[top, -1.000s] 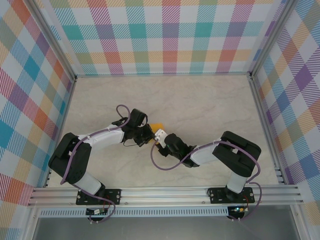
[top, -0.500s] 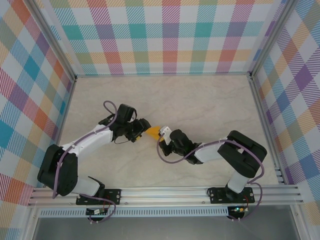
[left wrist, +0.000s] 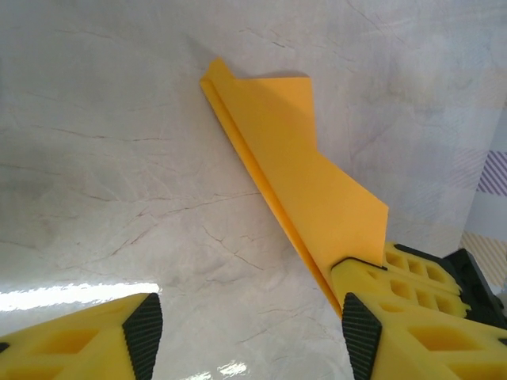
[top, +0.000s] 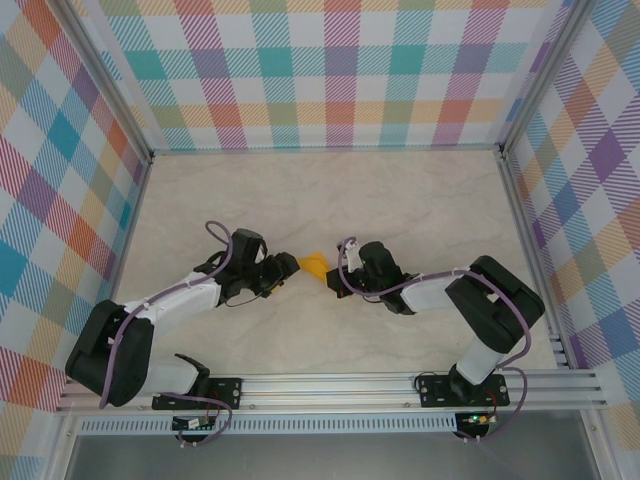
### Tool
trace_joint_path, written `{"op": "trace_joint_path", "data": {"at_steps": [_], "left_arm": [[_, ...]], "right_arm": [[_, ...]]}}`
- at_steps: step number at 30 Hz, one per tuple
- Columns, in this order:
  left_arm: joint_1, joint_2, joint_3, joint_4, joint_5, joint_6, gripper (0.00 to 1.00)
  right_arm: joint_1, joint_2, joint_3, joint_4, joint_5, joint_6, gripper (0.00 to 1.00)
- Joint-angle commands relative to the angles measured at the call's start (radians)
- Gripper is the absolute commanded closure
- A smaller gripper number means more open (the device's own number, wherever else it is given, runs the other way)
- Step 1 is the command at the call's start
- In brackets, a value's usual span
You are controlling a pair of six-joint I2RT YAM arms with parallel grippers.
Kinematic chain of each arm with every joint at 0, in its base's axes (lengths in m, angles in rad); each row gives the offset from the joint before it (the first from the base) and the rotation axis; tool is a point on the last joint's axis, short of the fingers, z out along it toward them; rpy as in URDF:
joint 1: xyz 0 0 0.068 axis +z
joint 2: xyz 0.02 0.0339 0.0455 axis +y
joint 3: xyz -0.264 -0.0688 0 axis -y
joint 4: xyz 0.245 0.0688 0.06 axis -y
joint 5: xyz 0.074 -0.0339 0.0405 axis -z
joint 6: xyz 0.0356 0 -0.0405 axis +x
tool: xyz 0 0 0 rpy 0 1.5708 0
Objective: Fold a paper plane with a square sheet of paper (pick it up from the middle)
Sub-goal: Fold the wing for the fifth time at the center of the table.
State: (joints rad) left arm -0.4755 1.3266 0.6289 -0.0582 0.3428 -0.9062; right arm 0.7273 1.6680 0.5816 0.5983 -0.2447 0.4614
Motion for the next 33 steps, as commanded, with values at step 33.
{"op": "trace_joint_path", "data": {"at_steps": [33], "left_arm": [[-0.112,0.224,0.063,0.213,-0.008,0.035,0.74]], "right_arm": [[-0.066,0.074,-0.042,0.098,-0.141,0.220,0.90]]}}
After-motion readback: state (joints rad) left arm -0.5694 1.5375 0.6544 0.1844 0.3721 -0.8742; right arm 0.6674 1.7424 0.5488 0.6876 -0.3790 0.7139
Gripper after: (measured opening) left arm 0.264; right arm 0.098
